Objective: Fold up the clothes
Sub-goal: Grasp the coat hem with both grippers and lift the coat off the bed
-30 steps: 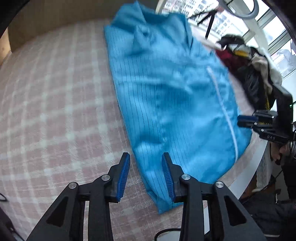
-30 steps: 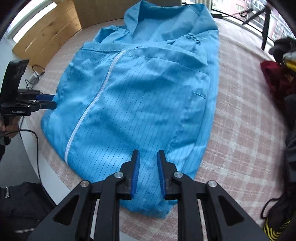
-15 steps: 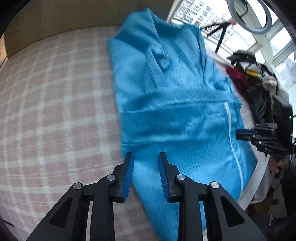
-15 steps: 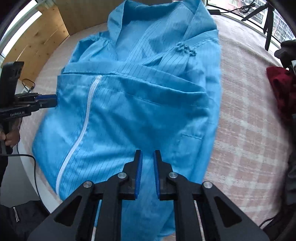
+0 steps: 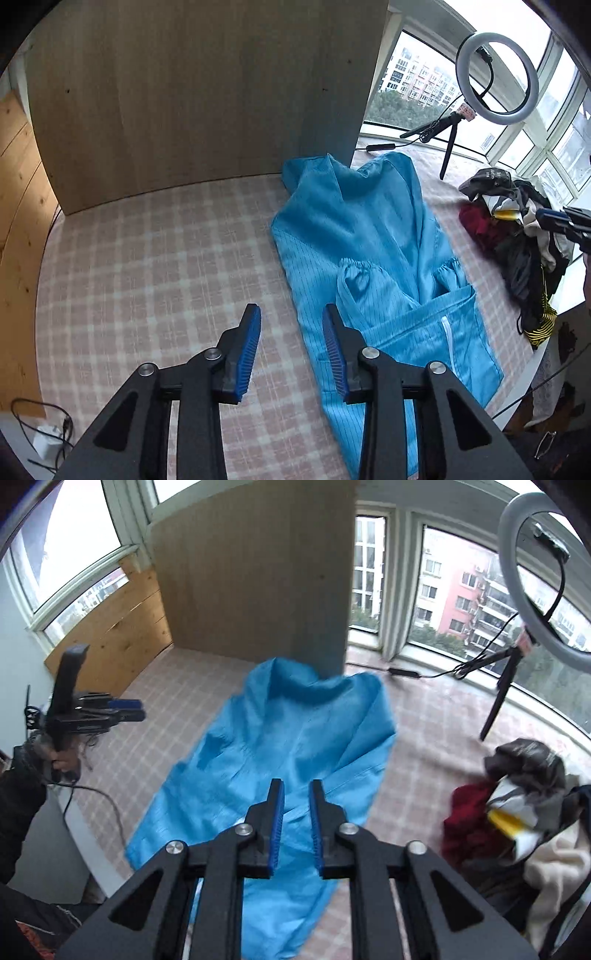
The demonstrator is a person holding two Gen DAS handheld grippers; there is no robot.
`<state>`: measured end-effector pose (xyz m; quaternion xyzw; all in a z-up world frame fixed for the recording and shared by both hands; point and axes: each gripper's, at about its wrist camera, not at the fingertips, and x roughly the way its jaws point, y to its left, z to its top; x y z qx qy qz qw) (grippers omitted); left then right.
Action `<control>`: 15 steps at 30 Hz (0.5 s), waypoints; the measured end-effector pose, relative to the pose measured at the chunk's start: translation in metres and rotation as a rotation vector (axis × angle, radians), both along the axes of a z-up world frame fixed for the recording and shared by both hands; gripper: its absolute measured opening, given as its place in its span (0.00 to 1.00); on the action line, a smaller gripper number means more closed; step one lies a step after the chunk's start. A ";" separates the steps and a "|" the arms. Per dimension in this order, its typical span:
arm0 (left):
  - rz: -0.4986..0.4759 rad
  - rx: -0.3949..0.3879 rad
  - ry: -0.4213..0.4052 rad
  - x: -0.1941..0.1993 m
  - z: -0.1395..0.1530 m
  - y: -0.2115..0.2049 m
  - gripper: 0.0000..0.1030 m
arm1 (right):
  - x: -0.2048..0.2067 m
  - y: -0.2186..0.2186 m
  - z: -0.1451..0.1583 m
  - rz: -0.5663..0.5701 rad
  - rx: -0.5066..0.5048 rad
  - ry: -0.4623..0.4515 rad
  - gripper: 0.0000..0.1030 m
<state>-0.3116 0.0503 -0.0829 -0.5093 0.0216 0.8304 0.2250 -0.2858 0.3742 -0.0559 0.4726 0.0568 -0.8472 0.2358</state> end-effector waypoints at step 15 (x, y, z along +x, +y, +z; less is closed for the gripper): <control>-0.153 -0.080 -0.044 -0.131 -0.049 0.100 0.42 | -0.155 0.034 -0.112 -0.070 0.044 -0.083 0.47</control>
